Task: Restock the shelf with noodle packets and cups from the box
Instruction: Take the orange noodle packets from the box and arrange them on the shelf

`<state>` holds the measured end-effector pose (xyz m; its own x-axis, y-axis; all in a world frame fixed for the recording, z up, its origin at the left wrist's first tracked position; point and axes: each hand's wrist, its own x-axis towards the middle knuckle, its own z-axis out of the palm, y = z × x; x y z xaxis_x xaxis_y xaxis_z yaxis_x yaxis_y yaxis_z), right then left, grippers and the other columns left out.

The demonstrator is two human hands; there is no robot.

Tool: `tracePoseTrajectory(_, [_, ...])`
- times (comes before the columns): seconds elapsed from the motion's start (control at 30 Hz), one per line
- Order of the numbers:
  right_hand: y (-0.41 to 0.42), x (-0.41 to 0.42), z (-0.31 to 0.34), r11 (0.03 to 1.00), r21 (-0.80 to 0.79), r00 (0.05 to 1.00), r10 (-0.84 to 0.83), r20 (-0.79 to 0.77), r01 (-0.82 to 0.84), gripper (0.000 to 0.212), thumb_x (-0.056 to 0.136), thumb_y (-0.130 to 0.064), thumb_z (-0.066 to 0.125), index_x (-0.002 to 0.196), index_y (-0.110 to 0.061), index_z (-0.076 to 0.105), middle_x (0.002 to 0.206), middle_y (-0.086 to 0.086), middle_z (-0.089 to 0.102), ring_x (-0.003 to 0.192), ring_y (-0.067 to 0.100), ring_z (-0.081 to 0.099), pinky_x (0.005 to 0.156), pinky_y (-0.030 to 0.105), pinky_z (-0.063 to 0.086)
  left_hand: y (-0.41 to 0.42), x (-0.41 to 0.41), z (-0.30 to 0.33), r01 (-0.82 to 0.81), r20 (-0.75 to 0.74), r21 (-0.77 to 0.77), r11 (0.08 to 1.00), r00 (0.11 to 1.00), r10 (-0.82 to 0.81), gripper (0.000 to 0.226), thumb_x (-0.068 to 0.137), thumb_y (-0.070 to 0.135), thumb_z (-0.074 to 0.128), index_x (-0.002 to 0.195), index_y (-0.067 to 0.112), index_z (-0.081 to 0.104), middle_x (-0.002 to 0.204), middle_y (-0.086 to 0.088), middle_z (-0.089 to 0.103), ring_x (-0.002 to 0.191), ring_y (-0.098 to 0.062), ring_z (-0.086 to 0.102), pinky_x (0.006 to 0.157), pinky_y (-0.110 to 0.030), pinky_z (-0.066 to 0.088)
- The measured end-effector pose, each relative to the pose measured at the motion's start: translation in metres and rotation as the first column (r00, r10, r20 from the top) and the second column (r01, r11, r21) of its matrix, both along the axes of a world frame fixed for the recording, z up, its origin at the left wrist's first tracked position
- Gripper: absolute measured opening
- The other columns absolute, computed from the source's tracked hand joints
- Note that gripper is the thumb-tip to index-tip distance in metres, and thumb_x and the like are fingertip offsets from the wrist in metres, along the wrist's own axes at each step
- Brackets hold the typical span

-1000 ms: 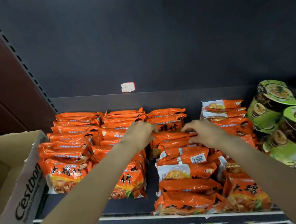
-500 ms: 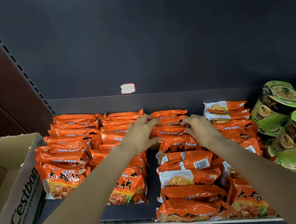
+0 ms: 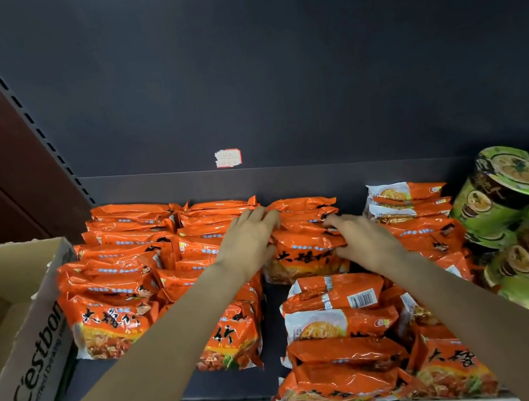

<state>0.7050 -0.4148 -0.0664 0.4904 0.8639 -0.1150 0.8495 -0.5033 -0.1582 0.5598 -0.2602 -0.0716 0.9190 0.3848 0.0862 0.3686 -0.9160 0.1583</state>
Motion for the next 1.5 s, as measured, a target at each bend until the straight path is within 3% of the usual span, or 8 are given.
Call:
tracePoseTrajectory(0.2, [0.013,0.000,-0.010,0.983,0.140,0.990,-0.131,0.054,0.122,0.069,0.084,-0.017,0.067,0.138,-0.019,0.023,0.135,0.010,0.032,0.116,0.027,0.052,0.087,0.035,0.052,-0.003,-0.005,-0.005,0.022,-0.056,0.055,0.998,0.998,-0.019,0.070,0.087,0.031,0.059,0.146,0.028,0.023,0.148,-0.002,0.030,0.135,-0.023,0.029,0.110,-0.036,0.027])
tracePoseTrajectory(0.33, [0.018,0.010,-0.006,0.996,0.086,0.996,-0.033,0.082,0.026,0.099,0.076,-0.023,0.077,0.149,-0.027,0.009,0.152,0.006,0.008,0.138,0.026,0.025,0.099,0.041,0.046,-0.004,0.004,-0.009,0.026,-0.136,0.161,0.987,0.991,-0.004,0.079,0.088,0.042,0.058,0.150,0.028,0.010,0.158,-0.004,0.011,0.146,-0.023,0.008,0.118,-0.036,0.009])
tracePoseTrajectory(0.63, [0.032,0.013,0.000,0.998,-0.043,0.997,0.045,-0.060,-0.048,0.085,0.080,-0.028,0.073,0.147,-0.028,0.021,0.149,0.002,0.019,0.137,0.024,0.024,0.107,0.044,0.036,-0.002,0.014,-0.005,0.008,-0.157,0.049,0.999,0.988,0.000,0.078,0.088,0.031,0.062,0.149,0.029,0.015,0.157,-0.001,0.017,0.146,-0.020,0.009,0.117,-0.037,0.010])
tracePoseTrajectory(0.83, [-0.004,0.002,0.010,0.981,0.163,0.976,-0.071,-0.206,0.106,0.064,0.081,-0.026,0.072,0.137,-0.023,0.039,0.134,0.005,0.038,0.129,0.022,0.040,0.107,0.039,0.037,-0.019,-0.004,0.010,0.130,0.162,-0.321,0.938,0.983,-0.081,0.043,0.092,0.009,0.052,0.134,0.019,0.048,0.135,-0.003,0.048,0.127,-0.019,0.042,0.107,-0.029,0.033])
tracePoseTrajectory(0.97, [-0.028,-0.010,0.011,0.986,0.142,0.986,-0.065,-0.155,0.088,0.034,0.090,-0.028,0.061,0.121,-0.018,0.053,0.123,0.004,0.045,0.113,0.018,0.052,0.097,0.032,0.045,-0.028,-0.008,0.004,0.179,-0.008,-0.354,0.918,0.981,-0.195,0.034,0.096,0.014,0.049,0.130,0.014,0.054,0.129,-0.007,0.055,0.120,-0.022,0.050,0.102,-0.035,0.040])
tracePoseTrajectory(1.17, [-0.042,-0.022,0.018,0.998,-0.050,0.958,-0.045,-0.285,0.032,0.064,0.084,-0.044,0.065,0.140,-0.025,0.040,0.138,0.004,0.043,0.127,0.021,0.044,0.104,0.033,0.038,-0.034,-0.010,0.002,0.132,-0.118,-0.382,0.915,0.975,-0.189,0.061,0.087,0.037,0.064,0.139,0.014,0.042,0.135,-0.007,0.046,0.126,-0.022,0.042,0.105,-0.033,0.037])
tracePoseTrajectory(1.3, [-0.044,-0.025,0.014,0.989,-0.148,0.980,-0.046,-0.194,0.017,0.071,0.080,-0.030,0.073,0.142,-0.023,0.038,0.137,0.004,0.046,0.126,0.021,0.044,0.103,0.035,0.040,-0.036,-0.012,0.002,0.142,-0.204,-0.327,0.934,0.955,-0.216,0.068,0.083,0.029,0.070,0.142,0.014,0.039,0.136,-0.007,0.043,0.127,-0.023,0.039,0.105,-0.032,0.036])
tracePoseTrajectory(1.5, [-0.038,-0.040,0.017,0.994,-0.082,0.998,-0.067,0.007,0.068,0.048,0.084,-0.023,0.069,0.129,-0.023,0.054,0.131,0.003,0.050,0.123,0.021,0.047,0.099,0.036,0.041,-0.039,-0.012,-0.002,0.069,-0.119,-0.331,0.941,0.986,-0.114,0.045,0.083,0.015,0.069,0.124,0.012,0.051,0.126,-0.011,0.050,0.110,-0.024,0.052,0.086,-0.030,0.046])
